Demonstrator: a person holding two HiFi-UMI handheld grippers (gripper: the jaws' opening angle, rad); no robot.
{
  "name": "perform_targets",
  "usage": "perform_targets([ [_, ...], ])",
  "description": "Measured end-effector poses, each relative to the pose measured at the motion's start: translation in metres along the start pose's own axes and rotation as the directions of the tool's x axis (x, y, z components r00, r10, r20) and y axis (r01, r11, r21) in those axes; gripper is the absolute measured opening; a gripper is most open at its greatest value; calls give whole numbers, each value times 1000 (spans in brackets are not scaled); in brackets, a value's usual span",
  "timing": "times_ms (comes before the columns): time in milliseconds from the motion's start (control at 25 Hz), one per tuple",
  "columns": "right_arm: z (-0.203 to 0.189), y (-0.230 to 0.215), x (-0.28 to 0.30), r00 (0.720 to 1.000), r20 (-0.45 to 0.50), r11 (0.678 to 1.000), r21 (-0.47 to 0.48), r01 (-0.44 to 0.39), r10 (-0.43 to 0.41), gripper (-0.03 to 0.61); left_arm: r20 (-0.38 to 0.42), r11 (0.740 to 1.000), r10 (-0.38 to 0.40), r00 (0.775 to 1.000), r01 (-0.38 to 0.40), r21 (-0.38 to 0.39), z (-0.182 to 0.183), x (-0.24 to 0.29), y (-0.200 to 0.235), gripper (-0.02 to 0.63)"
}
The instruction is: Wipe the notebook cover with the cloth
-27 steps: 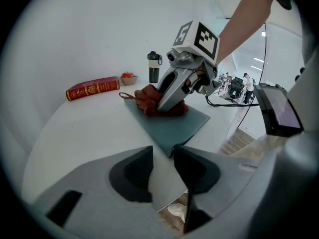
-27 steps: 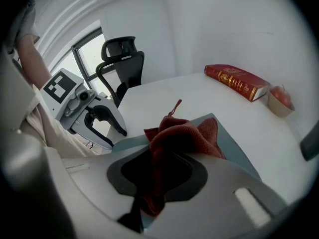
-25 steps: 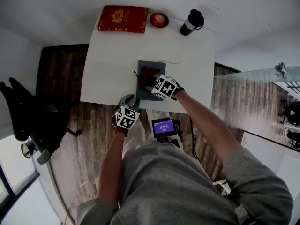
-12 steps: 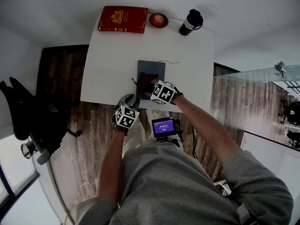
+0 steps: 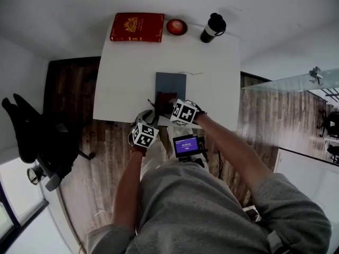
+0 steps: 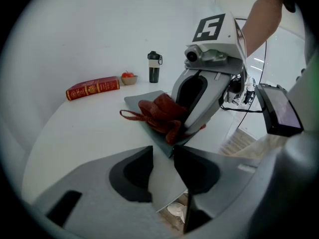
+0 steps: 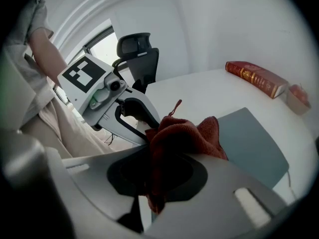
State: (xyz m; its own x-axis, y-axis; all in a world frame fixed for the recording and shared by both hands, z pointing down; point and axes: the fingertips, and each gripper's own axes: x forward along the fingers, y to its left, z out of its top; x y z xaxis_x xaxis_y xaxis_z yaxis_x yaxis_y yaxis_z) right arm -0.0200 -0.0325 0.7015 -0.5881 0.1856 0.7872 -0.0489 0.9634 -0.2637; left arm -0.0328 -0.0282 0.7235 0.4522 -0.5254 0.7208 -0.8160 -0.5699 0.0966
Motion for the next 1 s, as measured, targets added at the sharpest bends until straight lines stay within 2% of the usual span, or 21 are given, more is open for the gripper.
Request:
perform_targets([
  [400, 0, 14, 2, 998, -1, 998, 16, -60, 60, 72, 4, 1000, 2, 1000, -2, 5, -1, 0, 1, 130],
  [480, 3, 15, -2, 999, 15, 998, -35, -51, 52, 72, 4, 1000, 3, 1000, -3, 4, -1, -1, 0, 130],
  [560, 12, 11, -10, 998, 64, 994, -108, -13, 20, 73, 3, 1000, 4, 1000, -4, 0, 0, -1, 0, 129],
  [600, 18, 7, -15, 995, 99, 993, -115, 7, 4, 72, 3, 1000, 4, 1000, -4, -2, 1, -1, 0, 129],
  [800, 40, -31, -54, 972, 217, 994, -33, 103, -94, 72, 7, 1000, 10, 1000, -10, -7, 1, 0, 1, 126],
  [1000, 36, -97, -87, 955, 190, 974, 62, 220, -228, 74, 9, 1000, 15, 1000, -15, 0, 0, -1, 1, 126],
])
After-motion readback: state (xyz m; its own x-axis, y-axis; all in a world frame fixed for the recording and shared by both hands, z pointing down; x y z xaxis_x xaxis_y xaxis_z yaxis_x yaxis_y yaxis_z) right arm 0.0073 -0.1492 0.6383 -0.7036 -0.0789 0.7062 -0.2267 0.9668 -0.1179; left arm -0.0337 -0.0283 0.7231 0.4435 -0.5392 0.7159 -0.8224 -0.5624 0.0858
